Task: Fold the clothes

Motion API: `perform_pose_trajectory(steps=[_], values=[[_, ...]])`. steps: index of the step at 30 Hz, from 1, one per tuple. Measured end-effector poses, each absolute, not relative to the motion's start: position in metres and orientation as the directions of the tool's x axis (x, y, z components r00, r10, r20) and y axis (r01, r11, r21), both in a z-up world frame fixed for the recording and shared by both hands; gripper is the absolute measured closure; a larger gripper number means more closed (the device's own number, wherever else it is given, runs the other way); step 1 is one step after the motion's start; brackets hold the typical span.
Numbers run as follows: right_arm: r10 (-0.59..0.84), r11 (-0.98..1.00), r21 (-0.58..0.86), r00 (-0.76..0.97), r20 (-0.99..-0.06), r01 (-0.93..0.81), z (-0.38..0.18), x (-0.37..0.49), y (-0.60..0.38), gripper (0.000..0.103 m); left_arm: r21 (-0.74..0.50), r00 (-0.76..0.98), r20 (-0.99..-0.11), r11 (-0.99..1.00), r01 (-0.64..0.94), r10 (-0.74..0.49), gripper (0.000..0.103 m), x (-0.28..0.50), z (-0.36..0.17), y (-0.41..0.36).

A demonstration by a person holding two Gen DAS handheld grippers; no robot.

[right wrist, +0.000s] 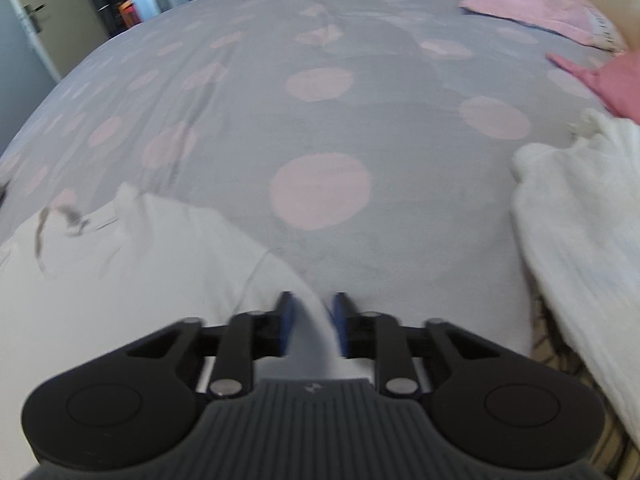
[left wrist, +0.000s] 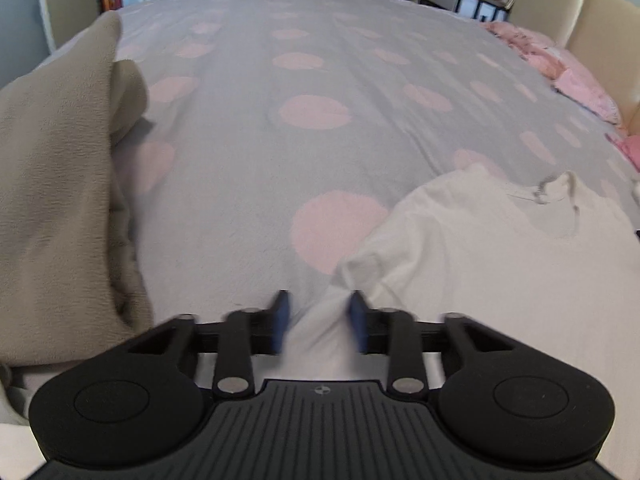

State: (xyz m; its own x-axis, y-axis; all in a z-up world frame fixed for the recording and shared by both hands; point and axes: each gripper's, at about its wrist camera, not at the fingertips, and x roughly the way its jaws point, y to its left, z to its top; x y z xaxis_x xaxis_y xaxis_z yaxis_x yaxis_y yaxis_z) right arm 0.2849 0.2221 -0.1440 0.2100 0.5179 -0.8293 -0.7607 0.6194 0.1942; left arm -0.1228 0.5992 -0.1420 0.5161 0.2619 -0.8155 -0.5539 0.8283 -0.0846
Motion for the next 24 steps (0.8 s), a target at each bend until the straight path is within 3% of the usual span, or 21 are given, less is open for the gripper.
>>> perform_pose_trajectory(steps=[1, 3, 10, 16, 20, 24], values=[[0.523, 0.605, 0.199, 0.197, -0.829, -0.771, -0.144, 0.284, 0.222, 0.098, -0.065, 0.515, -0.814, 0.838, -0.541, 0.269, 0.098, -0.12, -0.141, 0.594], [0.522, 0.594, 0.174, 0.212, -0.826, -0.785, -0.139, 0.28, 0.222, 0.1, -0.04, 0.507, -0.813, 0.841, -0.539, 0.287, 0.102, -0.115, -0.138, 0.589], [0.528, 0.63, 0.052, 0.379, -0.76, -0.775, -0.105, 0.271, 0.23, 0.101, 0.01, 0.504, -0.774, 0.804, -0.595, 0.383, 0.103, -0.11, -0.111, 0.596], [0.437, 0.657, -0.006, 0.388, -0.811, -0.754, -0.117, 0.272, 0.24, 0.101, 0.042, 0.405, -0.839, 0.784, -0.62, 0.365, 0.103, -0.101, -0.135, 0.602], [0.388, 0.656, -0.018, 0.357, -0.85, -0.754, -0.137, 0.275, 0.242, 0.1, 0.07, 0.375, -0.851, 0.786, -0.614, 0.368, 0.1, -0.095, -0.143, 0.603], [0.374, 0.651, -0.013, 0.335, -0.864, -0.759, -0.141, 0.279, 0.244, 0.099, 0.066, 0.377, -0.849, 0.782, -0.619, 0.37, 0.086, -0.1, -0.142, 0.606]])
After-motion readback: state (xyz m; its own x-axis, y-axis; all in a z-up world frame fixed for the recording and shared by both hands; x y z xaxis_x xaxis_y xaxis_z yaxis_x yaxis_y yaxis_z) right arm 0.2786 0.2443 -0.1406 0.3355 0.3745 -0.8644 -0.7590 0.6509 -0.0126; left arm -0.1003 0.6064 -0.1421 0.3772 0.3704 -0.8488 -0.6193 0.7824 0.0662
